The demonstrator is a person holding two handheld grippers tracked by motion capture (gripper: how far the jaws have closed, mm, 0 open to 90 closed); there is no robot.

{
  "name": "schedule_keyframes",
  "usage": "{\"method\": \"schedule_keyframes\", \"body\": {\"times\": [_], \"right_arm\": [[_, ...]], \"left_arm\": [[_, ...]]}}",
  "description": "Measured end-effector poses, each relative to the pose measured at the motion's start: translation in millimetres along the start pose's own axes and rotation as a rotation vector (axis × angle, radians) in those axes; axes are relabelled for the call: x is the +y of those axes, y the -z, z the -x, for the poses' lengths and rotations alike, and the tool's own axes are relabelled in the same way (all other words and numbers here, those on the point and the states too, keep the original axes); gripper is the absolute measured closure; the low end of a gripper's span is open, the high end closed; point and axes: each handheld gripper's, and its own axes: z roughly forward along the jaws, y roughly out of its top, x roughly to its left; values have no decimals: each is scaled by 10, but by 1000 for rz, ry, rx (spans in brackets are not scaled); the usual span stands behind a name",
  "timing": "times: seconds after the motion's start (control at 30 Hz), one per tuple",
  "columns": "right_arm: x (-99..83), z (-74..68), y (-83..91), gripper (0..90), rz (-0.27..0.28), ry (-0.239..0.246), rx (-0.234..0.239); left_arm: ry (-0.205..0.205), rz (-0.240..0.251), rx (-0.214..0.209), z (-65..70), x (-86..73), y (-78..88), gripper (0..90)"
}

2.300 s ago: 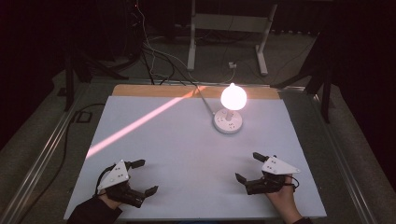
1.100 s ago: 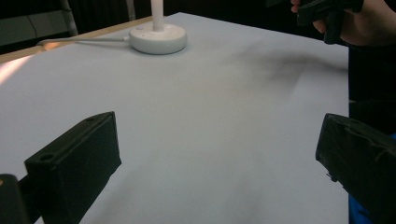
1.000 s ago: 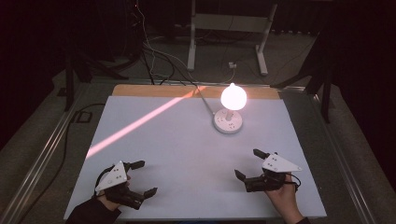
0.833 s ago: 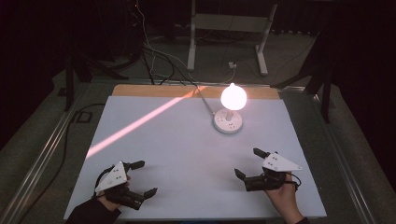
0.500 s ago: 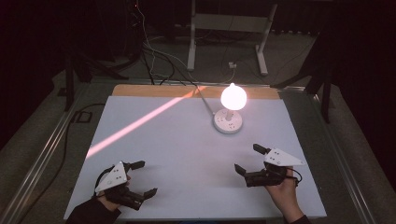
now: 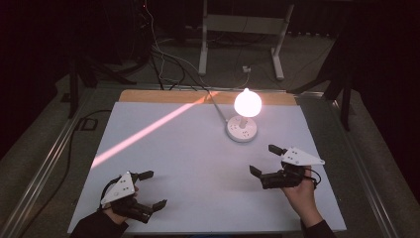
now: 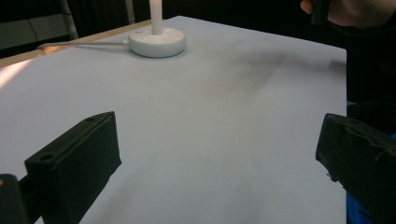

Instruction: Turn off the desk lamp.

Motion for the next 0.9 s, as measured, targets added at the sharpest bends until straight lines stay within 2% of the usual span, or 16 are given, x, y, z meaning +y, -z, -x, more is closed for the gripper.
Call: {"method": "schedule_keyframes", "body": {"times": [0.07,0.2,0.3,0.47,0.5,0.73,0.8,0.83,0.9], "right_arm": [[30,24,-19,0,4,18,-14],[86,89,-65,0,4,5,-22],[108,120,-87,0,9,17,-42],[148,205,-141,0,26,-8,-52],[160,232,-182,0,17,10,-72],[169,294,-287,0,-7,40,-111],[169,317,-319,0,-2,22,-129],[171,339,-342,0,7,-4,-132],[167,377,-379,0,4,-16,-138]], "left_arm": [[-3,-2,0,5,2,4,5],[-5,-1,2,8,6,8,4],[-5,-2,0,8,5,6,5],[-12,-1,-3,21,10,4,4],[-11,-2,-4,22,11,3,4],[-5,-1,-7,25,13,3,4],[-4,0,-11,23,14,4,4],[-6,0,-11,24,14,4,4],[-1,0,-10,23,14,3,4]]}}
